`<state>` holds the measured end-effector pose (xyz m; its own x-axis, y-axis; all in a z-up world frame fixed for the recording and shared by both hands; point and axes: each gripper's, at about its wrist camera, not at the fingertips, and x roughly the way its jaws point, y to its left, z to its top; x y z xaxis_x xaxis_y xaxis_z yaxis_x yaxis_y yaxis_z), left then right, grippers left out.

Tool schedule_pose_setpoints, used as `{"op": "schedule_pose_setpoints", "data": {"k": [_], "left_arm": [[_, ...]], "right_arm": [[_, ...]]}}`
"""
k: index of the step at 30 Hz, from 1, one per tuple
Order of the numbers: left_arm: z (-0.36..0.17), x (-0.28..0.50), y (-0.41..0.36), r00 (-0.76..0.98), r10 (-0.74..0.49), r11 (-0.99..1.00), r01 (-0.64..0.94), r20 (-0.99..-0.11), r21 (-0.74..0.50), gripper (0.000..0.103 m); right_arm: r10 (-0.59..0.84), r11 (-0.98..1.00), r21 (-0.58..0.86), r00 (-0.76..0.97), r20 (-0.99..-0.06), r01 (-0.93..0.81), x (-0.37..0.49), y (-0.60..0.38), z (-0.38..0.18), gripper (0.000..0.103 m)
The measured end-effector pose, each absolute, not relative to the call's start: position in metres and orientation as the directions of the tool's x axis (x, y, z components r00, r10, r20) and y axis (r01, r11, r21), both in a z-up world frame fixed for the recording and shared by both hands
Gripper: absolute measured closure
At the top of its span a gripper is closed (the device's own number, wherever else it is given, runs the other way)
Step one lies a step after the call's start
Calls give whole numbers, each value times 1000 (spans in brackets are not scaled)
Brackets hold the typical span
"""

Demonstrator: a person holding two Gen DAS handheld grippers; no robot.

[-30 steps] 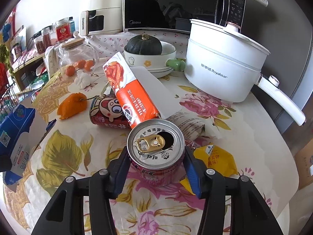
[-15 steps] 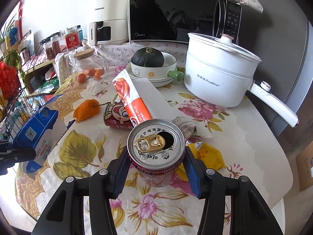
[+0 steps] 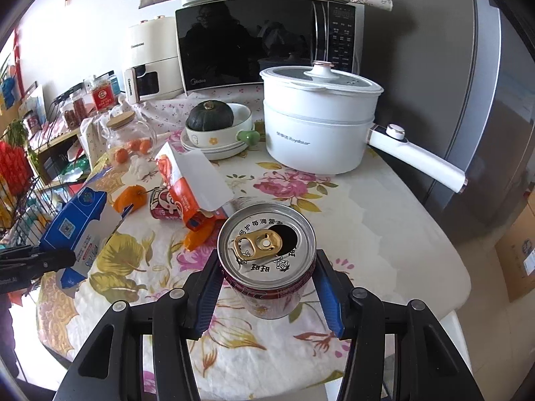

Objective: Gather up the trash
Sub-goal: 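Carry both items over the white bin and open the left gripper to drop the box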

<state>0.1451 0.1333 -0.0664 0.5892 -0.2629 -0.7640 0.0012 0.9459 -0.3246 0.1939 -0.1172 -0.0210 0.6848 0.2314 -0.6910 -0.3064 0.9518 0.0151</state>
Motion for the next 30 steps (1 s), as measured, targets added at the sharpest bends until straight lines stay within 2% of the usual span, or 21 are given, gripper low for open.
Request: {"op": "schedule_pose_setpoints", "data": {"k": [30], "left_arm": [[-71, 170, -62, 502, -404, 909, 313, -765, -275, 61]], "right_arm": [[38, 998, -10, 700, -713, -64, 148, -293, -4, 49]]}}
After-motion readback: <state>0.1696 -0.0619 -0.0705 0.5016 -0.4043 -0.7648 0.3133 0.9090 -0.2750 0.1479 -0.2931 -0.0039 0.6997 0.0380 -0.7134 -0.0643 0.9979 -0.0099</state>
